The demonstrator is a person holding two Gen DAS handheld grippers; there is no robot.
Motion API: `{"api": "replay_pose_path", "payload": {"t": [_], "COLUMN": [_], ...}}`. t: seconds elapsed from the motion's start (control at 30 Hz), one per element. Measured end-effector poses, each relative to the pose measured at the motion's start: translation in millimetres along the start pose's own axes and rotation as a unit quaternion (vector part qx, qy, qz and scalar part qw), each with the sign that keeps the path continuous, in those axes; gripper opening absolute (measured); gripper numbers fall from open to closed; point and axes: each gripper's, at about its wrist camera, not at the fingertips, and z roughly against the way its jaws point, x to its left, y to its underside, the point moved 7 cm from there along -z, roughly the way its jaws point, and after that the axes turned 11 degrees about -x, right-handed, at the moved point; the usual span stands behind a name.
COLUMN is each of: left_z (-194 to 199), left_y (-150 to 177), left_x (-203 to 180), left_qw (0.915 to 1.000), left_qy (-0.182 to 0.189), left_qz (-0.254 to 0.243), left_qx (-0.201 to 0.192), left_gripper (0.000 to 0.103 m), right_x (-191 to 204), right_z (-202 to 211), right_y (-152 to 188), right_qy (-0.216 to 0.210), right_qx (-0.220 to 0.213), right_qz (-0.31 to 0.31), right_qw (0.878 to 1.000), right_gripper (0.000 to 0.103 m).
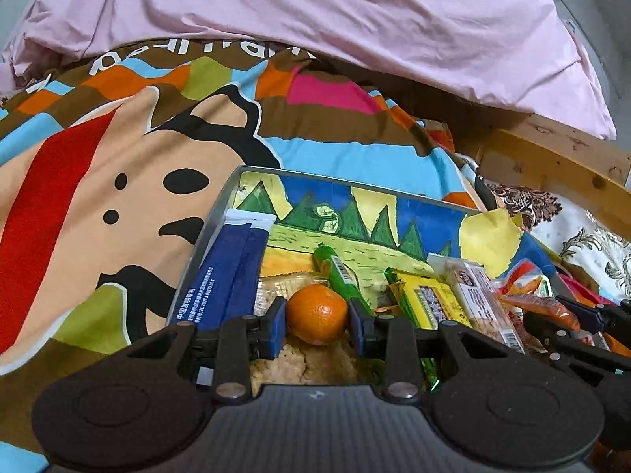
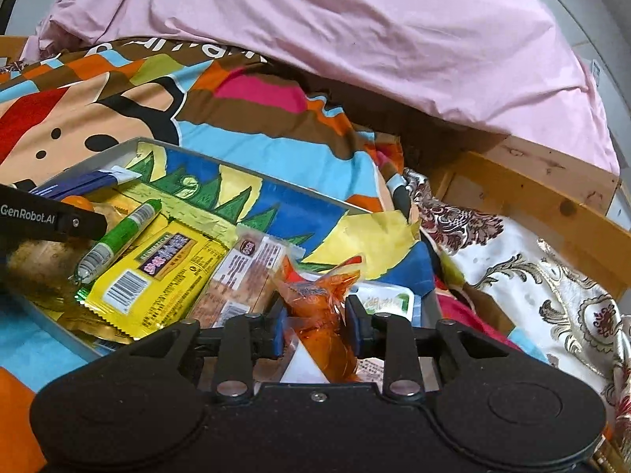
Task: Organize snacks
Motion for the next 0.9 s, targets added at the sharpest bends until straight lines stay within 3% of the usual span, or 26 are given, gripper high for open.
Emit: {"api": "replay_pose_path", "payload": {"t": [0.03, 0.2, 0.27, 0.43, 0.53, 0.63, 0.9], "left_z": [0.4, 1.1, 3.1, 9.0, 12.2, 19.6, 52.7], "left_y": [-0.2, -1.3, -2.6, -4.7, -4.2, -7.6, -32.7], "left_x": [-0.5, -1.1, -2.4, -7.9, -9.1, -8.2, -7.0], "left_qw": [1.0000, 1.0000, 0.9999, 0.9999, 0.9999, 0.9999, 0.9992], "left_qy": [0.001, -0.003, 0.002, 0.008, 0.005, 0.002, -0.009], "left_qz": [0.000, 0.004, 0.005, 0.002, 0.000, 0.009, 0.029], "left_qx": [0.001, 0.009, 0.009, 0.008, 0.010, 0.006, -0.024], "left_gripper": [0.036, 0.039, 0.050, 0.062, 0.063, 0.073, 0.087], "right_x": [-0.5, -6.8, -10.1, -17.1, -22.8, -29.8, -49.5], "right_z": [0.9, 4.4, 6.9, 17.3, 25.6, 35.1, 71.2], "right_y": [-0.4, -3.4, -5.6, -14.9, -21.1, -27.6, -47.7], "right_qy": [-0.003, -0.003, -0.006, -0.003, 0.000, 0.004, 0.003], "right_qx": [-0.001, -0.001, -0.002, -0.015, -0.025, -0.034, -0.064], "right_qz": [-0.007, -0.035, -0.053, -0.069, -0.080, -0.094, -0.133], "right_qw": [1.000, 0.999, 0.999, 0.997, 0.997, 0.995, 0.989], "right_gripper": [0.051, 0.064, 0.070, 0.085, 0.090, 0.097, 0.102]}}
